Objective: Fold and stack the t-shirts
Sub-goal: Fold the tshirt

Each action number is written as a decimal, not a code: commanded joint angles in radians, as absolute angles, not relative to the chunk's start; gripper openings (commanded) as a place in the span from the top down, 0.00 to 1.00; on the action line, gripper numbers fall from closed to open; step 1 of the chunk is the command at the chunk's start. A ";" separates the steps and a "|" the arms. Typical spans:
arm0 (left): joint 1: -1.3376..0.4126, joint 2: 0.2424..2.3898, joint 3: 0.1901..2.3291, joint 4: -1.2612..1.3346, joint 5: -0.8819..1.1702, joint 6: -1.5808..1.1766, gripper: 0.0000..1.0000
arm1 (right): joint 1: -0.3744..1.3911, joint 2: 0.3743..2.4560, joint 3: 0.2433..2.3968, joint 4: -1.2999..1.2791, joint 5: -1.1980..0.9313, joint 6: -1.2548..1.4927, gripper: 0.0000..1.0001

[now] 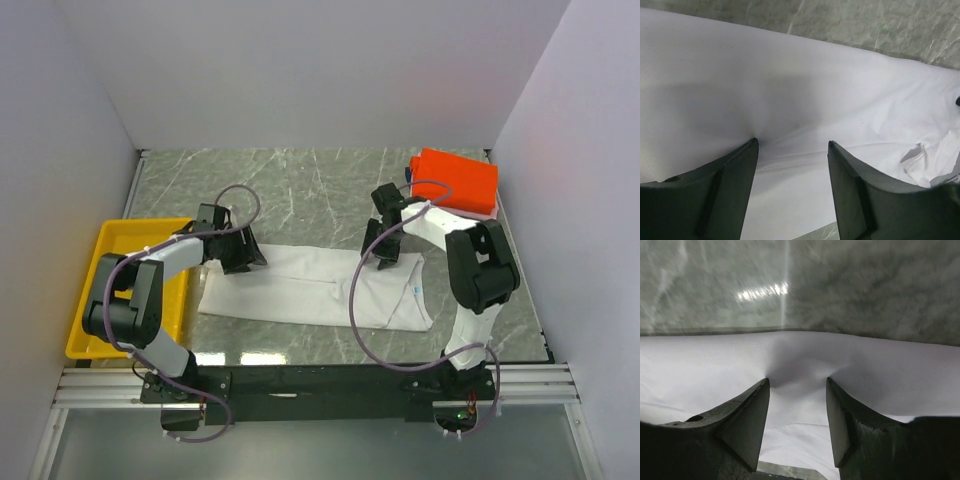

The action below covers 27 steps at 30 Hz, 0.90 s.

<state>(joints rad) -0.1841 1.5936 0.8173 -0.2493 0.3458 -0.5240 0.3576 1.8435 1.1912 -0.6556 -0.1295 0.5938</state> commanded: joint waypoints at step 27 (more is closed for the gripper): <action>-0.209 1.189 0.670 -0.360 0.126 -0.604 0.32 | 0.364 2.329 2.079 -0.784 -0.144 0.583 0.44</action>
<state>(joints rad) -0.2047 1.1961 0.6292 -0.3595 0.1539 -0.6369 0.3618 2.3802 2.0590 -0.8024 -0.1158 0.5846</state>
